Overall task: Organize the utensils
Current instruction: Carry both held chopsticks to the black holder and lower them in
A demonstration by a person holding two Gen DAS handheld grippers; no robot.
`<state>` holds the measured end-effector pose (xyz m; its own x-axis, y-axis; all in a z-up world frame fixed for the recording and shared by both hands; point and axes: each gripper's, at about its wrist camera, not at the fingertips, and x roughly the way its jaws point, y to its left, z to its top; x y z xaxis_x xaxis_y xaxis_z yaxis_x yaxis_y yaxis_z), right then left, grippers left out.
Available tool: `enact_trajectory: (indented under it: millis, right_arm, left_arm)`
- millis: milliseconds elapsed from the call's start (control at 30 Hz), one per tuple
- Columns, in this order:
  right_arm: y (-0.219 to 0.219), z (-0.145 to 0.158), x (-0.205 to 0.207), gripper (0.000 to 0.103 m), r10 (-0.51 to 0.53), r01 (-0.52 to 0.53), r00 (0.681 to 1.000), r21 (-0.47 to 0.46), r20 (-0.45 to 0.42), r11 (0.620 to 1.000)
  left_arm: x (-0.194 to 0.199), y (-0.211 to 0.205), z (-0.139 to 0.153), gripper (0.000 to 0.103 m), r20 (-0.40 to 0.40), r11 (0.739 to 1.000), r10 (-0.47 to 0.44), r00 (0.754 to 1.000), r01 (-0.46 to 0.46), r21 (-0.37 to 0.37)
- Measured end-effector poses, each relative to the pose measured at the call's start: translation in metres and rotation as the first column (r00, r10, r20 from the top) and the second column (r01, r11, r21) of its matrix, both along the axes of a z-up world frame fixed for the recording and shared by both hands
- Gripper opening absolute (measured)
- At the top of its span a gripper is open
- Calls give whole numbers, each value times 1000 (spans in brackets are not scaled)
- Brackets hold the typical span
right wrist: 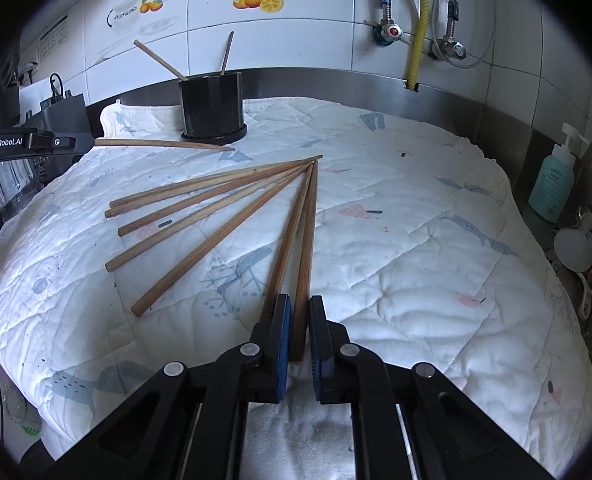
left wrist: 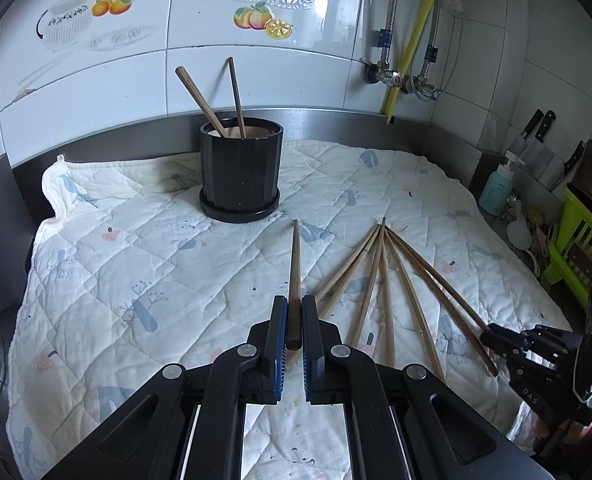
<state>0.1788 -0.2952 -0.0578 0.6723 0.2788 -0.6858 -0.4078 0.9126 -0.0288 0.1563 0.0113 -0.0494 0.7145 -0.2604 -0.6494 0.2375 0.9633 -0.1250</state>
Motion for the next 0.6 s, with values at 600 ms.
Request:
enact_trajectory:
  millis: [600]
  right_arm:
    - [5,105,49,10,75,-79,985,18,152,997]
  left_arm:
    - [26,17,45,6,40,1000,2,999,-2,-6]
